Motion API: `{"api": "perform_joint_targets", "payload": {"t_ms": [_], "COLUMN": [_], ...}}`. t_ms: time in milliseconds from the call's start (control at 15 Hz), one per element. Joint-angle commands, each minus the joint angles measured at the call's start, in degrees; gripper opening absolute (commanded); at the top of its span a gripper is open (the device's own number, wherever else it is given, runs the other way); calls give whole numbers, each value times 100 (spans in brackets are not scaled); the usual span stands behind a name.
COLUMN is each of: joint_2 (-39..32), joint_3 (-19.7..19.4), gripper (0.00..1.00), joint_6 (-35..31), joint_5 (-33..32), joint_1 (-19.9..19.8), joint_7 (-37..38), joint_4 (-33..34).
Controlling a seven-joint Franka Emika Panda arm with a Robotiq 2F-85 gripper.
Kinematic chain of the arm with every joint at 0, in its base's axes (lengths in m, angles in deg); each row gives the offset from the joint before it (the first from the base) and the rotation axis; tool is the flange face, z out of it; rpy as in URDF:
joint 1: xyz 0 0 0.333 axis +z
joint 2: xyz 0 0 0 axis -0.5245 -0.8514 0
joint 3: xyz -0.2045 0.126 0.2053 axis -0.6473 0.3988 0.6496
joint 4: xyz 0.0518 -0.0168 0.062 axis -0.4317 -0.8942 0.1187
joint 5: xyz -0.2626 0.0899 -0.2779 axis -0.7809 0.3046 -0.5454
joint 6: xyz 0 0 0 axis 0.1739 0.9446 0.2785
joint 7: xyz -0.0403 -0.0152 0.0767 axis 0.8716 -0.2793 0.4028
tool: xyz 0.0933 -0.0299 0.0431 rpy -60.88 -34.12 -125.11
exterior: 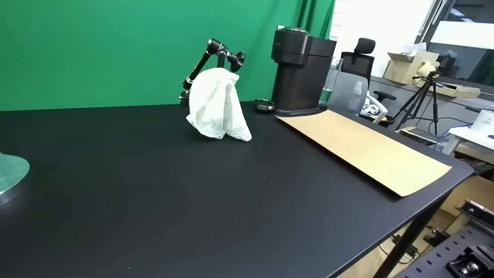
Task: Put the cloth on the table
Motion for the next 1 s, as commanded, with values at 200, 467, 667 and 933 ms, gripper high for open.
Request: {"api": "perform_joint_targets", "payload": {"t_ms": [200, 467, 667, 933], "joint_2": [7, 10, 10, -135], "joint_3": [5, 5, 5, 29], "gripper": [100, 100, 100, 100], "joint_6": [-17, -18, -18, -185], "joint_5": [5, 5, 5, -18], "joint_1": [-5, -5, -4, 12], "joint_7": [-3, -4, -4, -3], "joint_4": [19, 19, 19, 15]}}
